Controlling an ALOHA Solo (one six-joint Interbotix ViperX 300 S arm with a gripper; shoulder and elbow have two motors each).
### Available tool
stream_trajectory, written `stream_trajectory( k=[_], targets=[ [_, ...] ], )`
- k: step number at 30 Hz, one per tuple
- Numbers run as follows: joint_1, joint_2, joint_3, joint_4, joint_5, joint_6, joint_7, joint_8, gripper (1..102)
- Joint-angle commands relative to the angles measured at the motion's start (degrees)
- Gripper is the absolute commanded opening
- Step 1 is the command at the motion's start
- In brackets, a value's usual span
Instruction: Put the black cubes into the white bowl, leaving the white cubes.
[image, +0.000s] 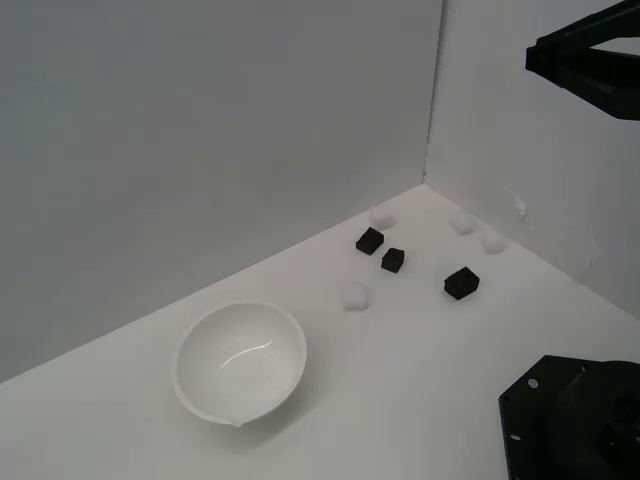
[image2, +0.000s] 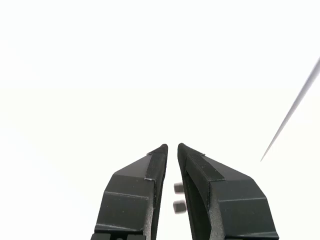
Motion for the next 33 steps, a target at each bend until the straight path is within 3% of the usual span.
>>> stream_trajectory(
  k=[1, 8, 14, 19, 23, 30, 33],
  targets=[
    [-0.4, -5.9, -5.5, -2.5, -3.1, -0.7, 3.7, 0.0, 13],
    [-0.4, -13.1, -12.8, 0.3, 0.0, -0.6, 3.3, 0.2, 13],
    [-0.4, -20.1, -20.0, 3.5, 3.4, -0.5, -5.5, 0.4, 13],
    [0.2, -27.2, -27.0, 4.2, 4.0, 0.1, -9.1, 3.1, 13],
    [3.2, -31.6, -31.3, 4.1, 3.9, 0.4, -9.7, 4.3, 13],
    [9.6, -37.3, -36.9, 4.1, 3.9, 0.7, -11.1, 9.1, 14],
    [13.3, -38.7, -38.5, 4.4, 4.1, 0.7, -10.3, 9.6, 14]
  ],
)
